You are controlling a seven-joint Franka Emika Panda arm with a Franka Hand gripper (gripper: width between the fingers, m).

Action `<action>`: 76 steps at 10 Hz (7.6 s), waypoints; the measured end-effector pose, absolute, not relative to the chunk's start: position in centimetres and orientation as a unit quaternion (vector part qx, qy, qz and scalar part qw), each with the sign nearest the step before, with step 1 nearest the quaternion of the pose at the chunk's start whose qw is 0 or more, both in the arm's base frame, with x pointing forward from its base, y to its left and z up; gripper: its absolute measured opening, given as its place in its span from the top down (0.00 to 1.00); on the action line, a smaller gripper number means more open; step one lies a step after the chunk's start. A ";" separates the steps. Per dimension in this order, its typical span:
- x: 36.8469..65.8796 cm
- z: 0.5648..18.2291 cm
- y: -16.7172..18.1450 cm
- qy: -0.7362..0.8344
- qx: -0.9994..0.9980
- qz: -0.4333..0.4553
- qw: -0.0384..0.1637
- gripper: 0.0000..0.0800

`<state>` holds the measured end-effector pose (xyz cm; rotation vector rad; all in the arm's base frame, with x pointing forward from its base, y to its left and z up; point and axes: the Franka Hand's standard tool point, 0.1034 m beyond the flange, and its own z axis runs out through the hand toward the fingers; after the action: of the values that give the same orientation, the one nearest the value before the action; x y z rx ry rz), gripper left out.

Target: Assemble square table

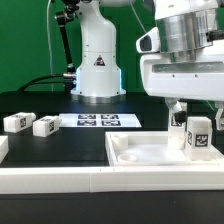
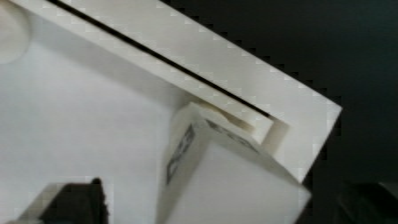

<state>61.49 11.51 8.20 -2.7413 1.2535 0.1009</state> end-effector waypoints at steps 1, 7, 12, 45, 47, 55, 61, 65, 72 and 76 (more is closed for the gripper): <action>61.8 8.2 11.6 0.368 -0.928 0.027 0.053 0.19; 61.7 8.1 11.8 0.155 -0.986 0.018 0.051 0.19; 61.7 8.0 11.5 0.001 -0.999 0.010 0.053 0.35; 58.3 10.3 4.4 0.107 -0.994 0.003 0.033 0.19; 58.2 9.1 2.3 0.105 -0.994 0.006 0.030 0.19; 55.7 6.1 -0.3 0.075 -0.997 -0.006 0.018 0.19; 54.4 2.5 -2.3 0.060 -0.998 -0.009 0.004 0.19; 53.7 1.1 -2.5 0.061 -0.998 0.002 0.001 0.19; 53.8 1.1 -2.5 0.060 -0.998 0.001 0.001 0.92; 53.8 1.2 -2.5 0.060 -0.998 0.001 0.001 0.93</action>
Offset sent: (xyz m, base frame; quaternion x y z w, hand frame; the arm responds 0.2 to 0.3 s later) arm 0.0079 0.0003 0.0042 -0.0290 0.0186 -0.1994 0.9793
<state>53.79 -2.52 1.16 -3.1336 0.1890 0.0028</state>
